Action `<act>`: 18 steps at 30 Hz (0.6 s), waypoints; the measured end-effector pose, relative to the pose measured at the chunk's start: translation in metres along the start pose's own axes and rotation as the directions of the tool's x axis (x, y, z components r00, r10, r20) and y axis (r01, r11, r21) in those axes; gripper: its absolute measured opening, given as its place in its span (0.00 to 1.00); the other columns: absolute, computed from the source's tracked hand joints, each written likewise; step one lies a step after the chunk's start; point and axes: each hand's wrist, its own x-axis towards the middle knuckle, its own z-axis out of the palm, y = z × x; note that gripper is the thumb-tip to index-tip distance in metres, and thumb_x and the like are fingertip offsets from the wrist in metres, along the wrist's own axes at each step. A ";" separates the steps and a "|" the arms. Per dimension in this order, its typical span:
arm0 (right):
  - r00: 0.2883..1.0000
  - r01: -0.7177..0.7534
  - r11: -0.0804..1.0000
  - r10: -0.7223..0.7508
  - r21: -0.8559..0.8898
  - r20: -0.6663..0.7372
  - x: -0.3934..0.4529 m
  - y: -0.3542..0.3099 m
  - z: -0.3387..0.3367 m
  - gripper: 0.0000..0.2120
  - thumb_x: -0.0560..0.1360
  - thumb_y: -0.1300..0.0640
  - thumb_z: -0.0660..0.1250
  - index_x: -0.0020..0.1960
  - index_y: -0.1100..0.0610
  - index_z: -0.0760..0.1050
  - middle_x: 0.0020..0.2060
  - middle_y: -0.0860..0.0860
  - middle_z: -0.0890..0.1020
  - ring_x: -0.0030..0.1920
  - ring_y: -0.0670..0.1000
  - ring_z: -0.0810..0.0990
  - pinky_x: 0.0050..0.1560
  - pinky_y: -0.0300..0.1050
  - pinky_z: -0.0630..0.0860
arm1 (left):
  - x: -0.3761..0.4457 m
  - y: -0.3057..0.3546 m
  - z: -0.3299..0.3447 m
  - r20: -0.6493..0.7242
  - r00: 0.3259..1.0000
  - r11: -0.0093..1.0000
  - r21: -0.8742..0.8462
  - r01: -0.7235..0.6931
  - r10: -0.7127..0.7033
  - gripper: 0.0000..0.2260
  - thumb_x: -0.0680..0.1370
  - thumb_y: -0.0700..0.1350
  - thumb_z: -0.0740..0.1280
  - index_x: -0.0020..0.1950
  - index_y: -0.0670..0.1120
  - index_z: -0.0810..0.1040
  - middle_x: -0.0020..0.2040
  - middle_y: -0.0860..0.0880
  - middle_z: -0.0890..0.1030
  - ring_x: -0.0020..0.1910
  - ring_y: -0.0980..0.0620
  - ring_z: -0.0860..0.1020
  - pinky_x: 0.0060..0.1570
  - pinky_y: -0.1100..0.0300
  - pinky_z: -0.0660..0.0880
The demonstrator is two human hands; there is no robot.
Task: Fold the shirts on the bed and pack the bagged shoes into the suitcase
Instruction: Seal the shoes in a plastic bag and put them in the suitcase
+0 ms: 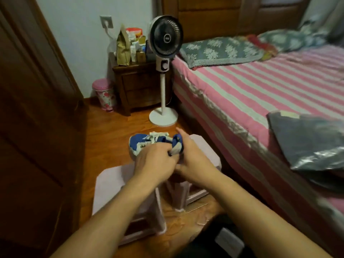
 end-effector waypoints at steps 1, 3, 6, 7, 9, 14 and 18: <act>0.997 0.011 0.999 -0.014 -0.034 -0.080 -0.010 0.001 -0.032 0.42 0.69 0.52 0.76 0.76 0.48 0.58 0.64 0.48 0.74 0.62 0.49 0.76 0.61 0.53 0.76 | 0.002 0.033 -0.003 -0.021 0.996 0.997 -0.011 -0.083 0.082 0.15 0.76 0.55 0.68 0.32 0.52 0.72 0.34 0.52 0.77 0.41 0.44 0.78 0.41 0.51 0.76; 0.980 -0.016 0.994 -0.005 -0.104 -0.196 -0.040 0.005 -0.096 0.30 0.69 0.50 0.74 0.65 0.44 0.63 0.51 0.44 0.78 0.48 0.48 0.79 0.46 0.50 0.77 | 0.003 0.098 -0.005 -0.016 0.967 0.967 -0.018 -0.253 0.253 0.18 0.76 0.57 0.67 0.30 0.52 0.70 0.33 0.51 0.76 0.40 0.43 0.77 0.40 0.50 0.76; 0.923 -0.140 0.973 0.061 -0.183 -0.380 -0.102 0.025 -0.180 0.28 0.66 0.43 0.72 0.59 0.40 0.60 0.40 0.40 0.78 0.40 0.46 0.78 0.36 0.42 0.70 | -0.005 0.194 0.003 0.101 0.858 0.864 -0.042 -0.502 0.504 0.18 0.78 0.58 0.66 0.32 0.51 0.70 0.33 0.50 0.76 0.39 0.44 0.76 0.38 0.50 0.73; 0.887 -0.183 0.970 0.092 -0.161 -0.452 -0.124 0.035 -0.202 0.29 0.65 0.42 0.73 0.58 0.39 0.60 0.41 0.40 0.78 0.40 0.45 0.79 0.36 0.43 0.71 | -0.008 0.221 0.007 0.148 0.801 0.815 -0.098 -0.572 0.580 0.17 0.78 0.57 0.66 0.34 0.50 0.72 0.33 0.50 0.76 0.38 0.46 0.76 0.38 0.51 0.72; 0.788 -0.247 0.968 0.178 -0.037 -0.589 -0.172 0.056 -0.235 0.28 0.64 0.45 0.78 0.56 0.38 0.63 0.43 0.38 0.80 0.42 0.41 0.81 0.39 0.42 0.74 | -0.011 0.265 0.018 0.118 0.732 0.730 -0.277 -0.624 0.671 0.12 0.80 0.52 0.64 0.39 0.50 0.79 0.32 0.52 0.78 0.36 0.50 0.76 0.37 0.53 0.73; 0.604 -0.318 0.925 0.365 0.205 -0.709 -0.305 0.105 -0.288 0.32 0.63 0.56 0.83 0.54 0.34 0.68 0.47 0.39 0.82 0.48 0.41 0.82 0.49 0.41 0.79 | 0.016 0.310 0.074 -0.157 0.845 0.739 -0.423 -0.525 0.511 0.05 0.80 0.44 0.64 0.49 0.52 0.78 0.35 0.56 0.77 0.35 0.54 0.76 0.34 0.57 0.70; 0.569 -0.395 0.876 0.469 0.276 -0.675 -0.380 0.124 -0.307 0.32 0.64 0.65 0.82 0.57 0.42 0.72 0.49 0.45 0.84 0.50 0.47 0.84 0.50 0.40 0.80 | 0.037 0.314 0.150 0.317 0.810 0.867 -0.098 -0.489 0.493 0.12 0.74 0.48 0.67 0.54 0.48 0.69 0.48 0.46 0.76 0.46 0.41 0.77 0.46 0.48 0.76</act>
